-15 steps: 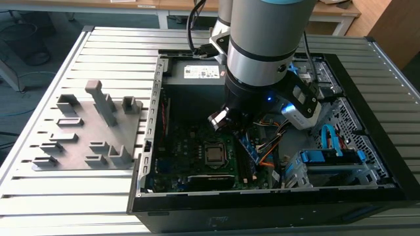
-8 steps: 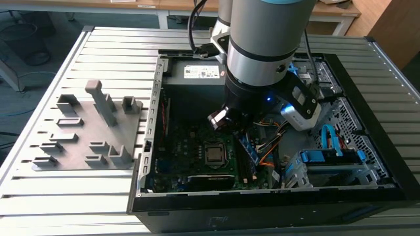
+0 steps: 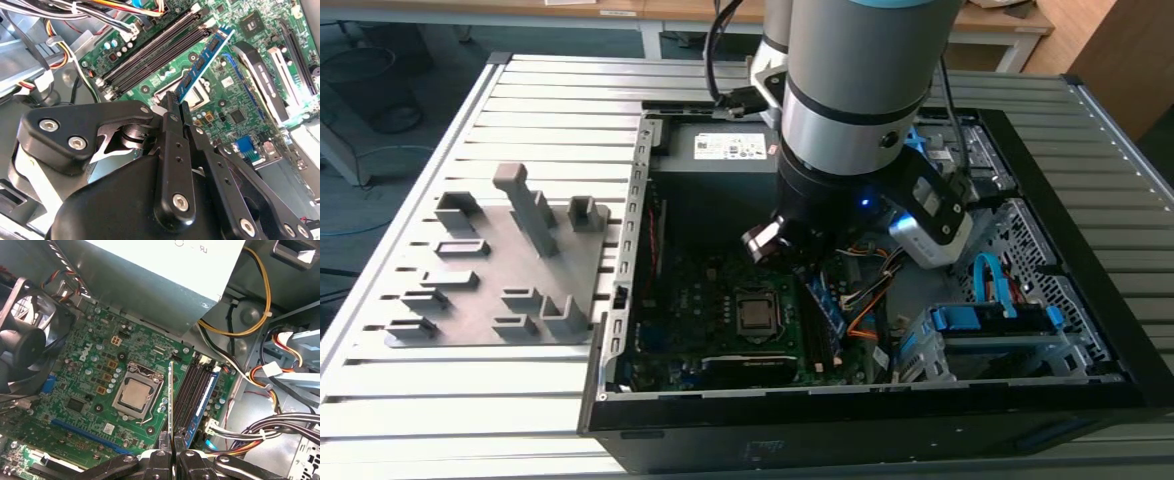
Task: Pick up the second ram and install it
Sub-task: 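Insert the second ram into the second slot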
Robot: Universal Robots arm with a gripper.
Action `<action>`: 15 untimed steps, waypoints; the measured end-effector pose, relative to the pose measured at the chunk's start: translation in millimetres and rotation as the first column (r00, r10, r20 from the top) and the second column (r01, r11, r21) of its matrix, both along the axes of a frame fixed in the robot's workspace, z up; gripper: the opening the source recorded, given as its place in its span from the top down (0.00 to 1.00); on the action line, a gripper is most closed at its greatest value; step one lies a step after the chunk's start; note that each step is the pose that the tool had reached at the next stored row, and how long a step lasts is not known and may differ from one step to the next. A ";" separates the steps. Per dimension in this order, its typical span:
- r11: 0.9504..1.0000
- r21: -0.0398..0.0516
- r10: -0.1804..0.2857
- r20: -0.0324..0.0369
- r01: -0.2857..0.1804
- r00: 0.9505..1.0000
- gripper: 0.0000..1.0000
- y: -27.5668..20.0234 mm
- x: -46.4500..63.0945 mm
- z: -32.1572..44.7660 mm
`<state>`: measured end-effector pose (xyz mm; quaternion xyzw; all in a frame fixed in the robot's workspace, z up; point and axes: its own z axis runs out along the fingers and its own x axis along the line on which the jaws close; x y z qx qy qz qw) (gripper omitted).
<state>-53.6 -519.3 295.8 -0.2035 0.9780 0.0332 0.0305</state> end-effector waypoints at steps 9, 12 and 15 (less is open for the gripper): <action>0.999 -0.001 -0.032 0.000 0.032 0.999 0.86 0.0 0.0 0.0; 0.999 -0.001 -0.043 0.000 0.043 0.999 0.86 0.0 0.0 0.0; 0.999 -0.001 -0.054 0.000 0.054 0.999 0.86 0.0 0.0 0.0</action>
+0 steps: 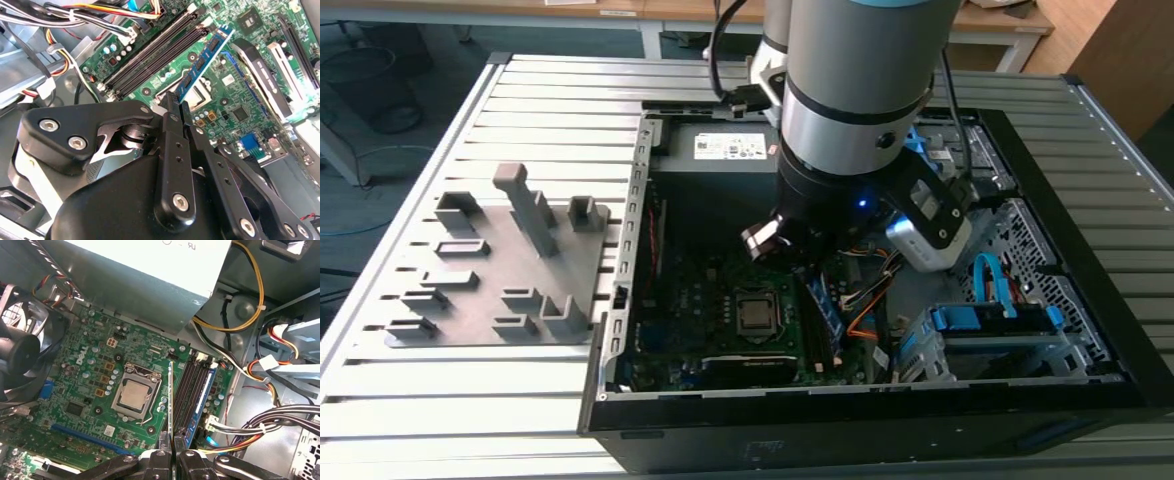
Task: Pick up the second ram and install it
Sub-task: 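Insert the second ram into the second slot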
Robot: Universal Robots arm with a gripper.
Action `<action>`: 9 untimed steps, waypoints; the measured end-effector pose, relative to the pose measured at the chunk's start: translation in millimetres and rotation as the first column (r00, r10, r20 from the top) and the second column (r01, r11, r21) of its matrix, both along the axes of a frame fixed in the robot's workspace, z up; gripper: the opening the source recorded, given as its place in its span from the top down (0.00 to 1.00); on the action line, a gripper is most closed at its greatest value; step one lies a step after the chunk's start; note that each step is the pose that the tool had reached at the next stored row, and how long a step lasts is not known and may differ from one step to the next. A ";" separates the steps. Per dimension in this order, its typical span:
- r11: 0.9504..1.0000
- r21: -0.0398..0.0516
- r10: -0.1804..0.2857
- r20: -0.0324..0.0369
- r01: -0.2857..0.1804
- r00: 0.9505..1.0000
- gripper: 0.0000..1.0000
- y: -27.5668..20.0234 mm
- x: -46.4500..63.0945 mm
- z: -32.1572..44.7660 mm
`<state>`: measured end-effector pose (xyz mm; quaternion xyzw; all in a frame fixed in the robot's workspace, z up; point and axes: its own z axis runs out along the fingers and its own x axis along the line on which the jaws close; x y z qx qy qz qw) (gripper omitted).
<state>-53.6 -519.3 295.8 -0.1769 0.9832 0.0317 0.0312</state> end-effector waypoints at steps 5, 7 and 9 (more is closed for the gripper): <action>1.000 -0.001 -0.021 0.000 0.021 1.000 0.86 0.0 0.0 0.0; 1.000 -0.002 -0.031 0.000 0.031 1.000 0.86 0.0 0.0 0.0; 0.999 -0.003 -0.043 0.000 0.043 0.999 0.86 0.0 0.0 0.0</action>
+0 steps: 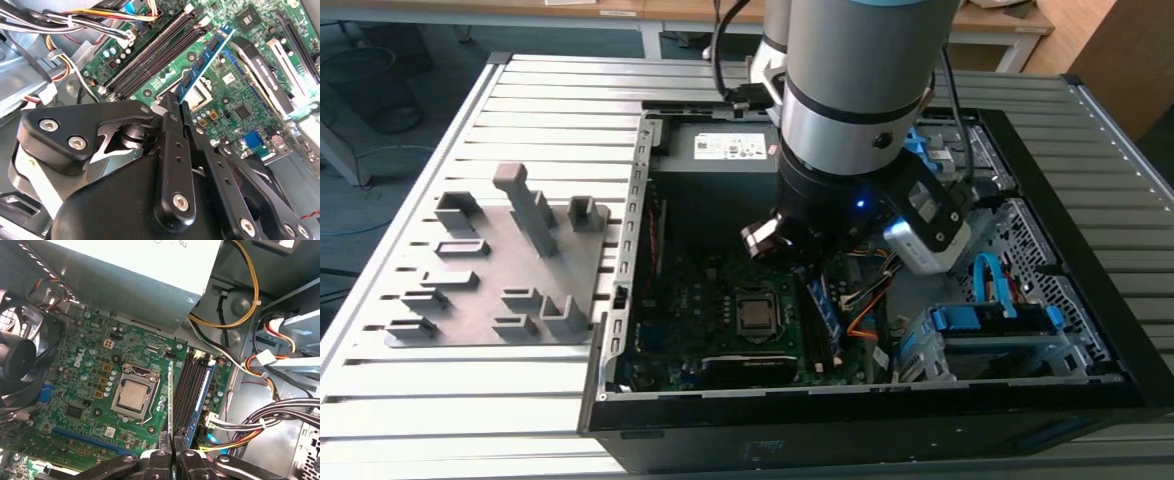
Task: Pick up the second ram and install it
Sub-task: 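Insert the second ram into the second slot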
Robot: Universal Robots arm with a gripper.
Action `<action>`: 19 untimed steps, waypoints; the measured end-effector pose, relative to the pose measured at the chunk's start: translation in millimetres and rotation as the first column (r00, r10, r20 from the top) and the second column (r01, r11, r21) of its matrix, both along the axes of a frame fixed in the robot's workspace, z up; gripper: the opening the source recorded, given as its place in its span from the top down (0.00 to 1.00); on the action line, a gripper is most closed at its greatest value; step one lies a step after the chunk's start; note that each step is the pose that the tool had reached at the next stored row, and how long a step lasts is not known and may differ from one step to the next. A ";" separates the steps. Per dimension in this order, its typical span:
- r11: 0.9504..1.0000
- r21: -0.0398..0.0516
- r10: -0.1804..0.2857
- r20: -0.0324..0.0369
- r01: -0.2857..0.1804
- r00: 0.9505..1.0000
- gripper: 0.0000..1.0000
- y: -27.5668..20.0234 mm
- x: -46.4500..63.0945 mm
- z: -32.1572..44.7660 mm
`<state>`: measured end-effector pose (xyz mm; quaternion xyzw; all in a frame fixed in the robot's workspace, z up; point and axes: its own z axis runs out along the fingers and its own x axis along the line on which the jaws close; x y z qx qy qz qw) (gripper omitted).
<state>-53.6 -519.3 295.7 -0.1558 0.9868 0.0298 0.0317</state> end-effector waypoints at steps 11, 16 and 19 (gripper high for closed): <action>0.998 -0.004 -0.060 0.000 0.060 0.998 0.86 0.0 0.0 -0.1; 0.996 -0.004 -0.085 0.000 0.085 0.996 0.86 0.0 0.0 -0.1; 0.995 -0.004 -0.099 0.000 0.099 0.995 0.86 0.0 0.0 -0.2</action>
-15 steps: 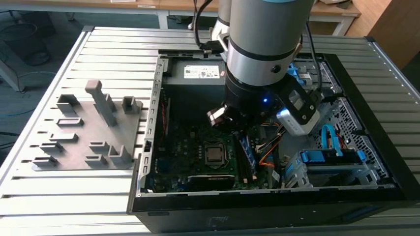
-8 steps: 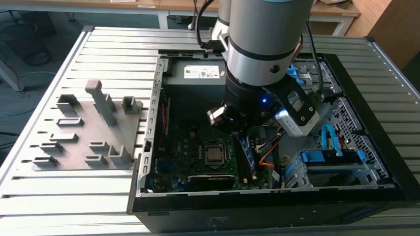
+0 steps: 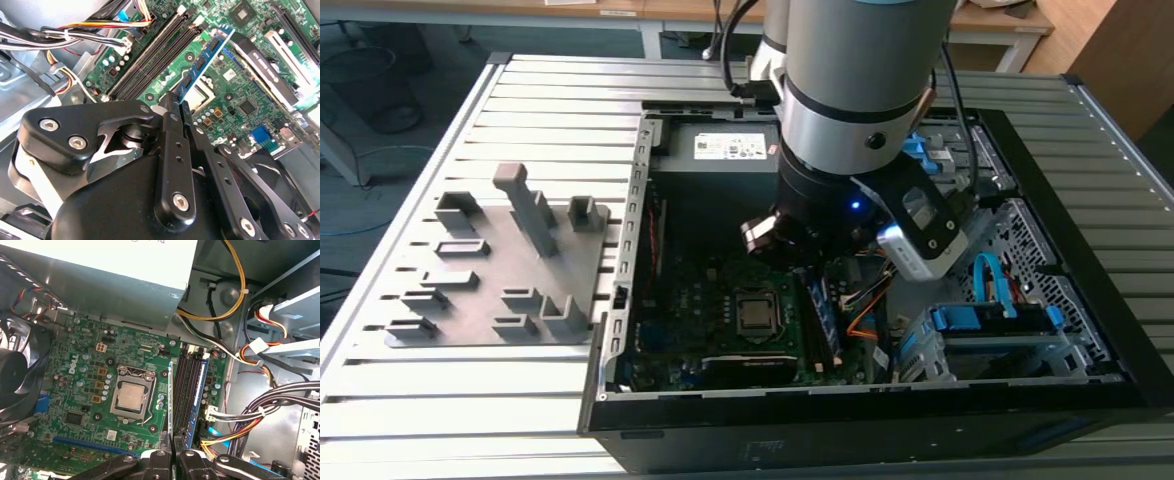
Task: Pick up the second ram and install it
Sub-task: 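Insert the second ram into the second slot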
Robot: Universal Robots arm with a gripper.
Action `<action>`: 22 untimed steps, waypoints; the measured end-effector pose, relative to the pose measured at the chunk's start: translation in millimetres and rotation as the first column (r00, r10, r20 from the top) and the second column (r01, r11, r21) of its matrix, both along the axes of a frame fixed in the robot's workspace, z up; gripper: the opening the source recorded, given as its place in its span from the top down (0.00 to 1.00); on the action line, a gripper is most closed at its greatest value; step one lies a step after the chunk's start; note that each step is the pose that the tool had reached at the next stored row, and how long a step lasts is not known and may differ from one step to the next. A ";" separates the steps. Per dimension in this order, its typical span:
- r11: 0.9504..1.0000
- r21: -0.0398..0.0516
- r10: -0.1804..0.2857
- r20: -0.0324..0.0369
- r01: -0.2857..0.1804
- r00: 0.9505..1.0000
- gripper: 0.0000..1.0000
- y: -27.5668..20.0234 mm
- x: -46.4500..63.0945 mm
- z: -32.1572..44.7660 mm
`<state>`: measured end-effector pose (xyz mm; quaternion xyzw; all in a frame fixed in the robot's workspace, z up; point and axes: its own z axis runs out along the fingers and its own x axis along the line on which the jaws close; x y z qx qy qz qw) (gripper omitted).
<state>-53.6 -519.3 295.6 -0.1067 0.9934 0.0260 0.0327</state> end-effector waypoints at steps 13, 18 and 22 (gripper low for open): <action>0.998 0.000 -0.058 0.000 0.058 0.998 0.86 0.0 0.0 -0.1; 0.997 -0.001 -0.079 0.000 0.079 0.997 0.86 0.0 0.0 -0.1; 0.995 -0.001 -0.095 0.000 0.095 0.995 0.86 0.0 0.0 0.0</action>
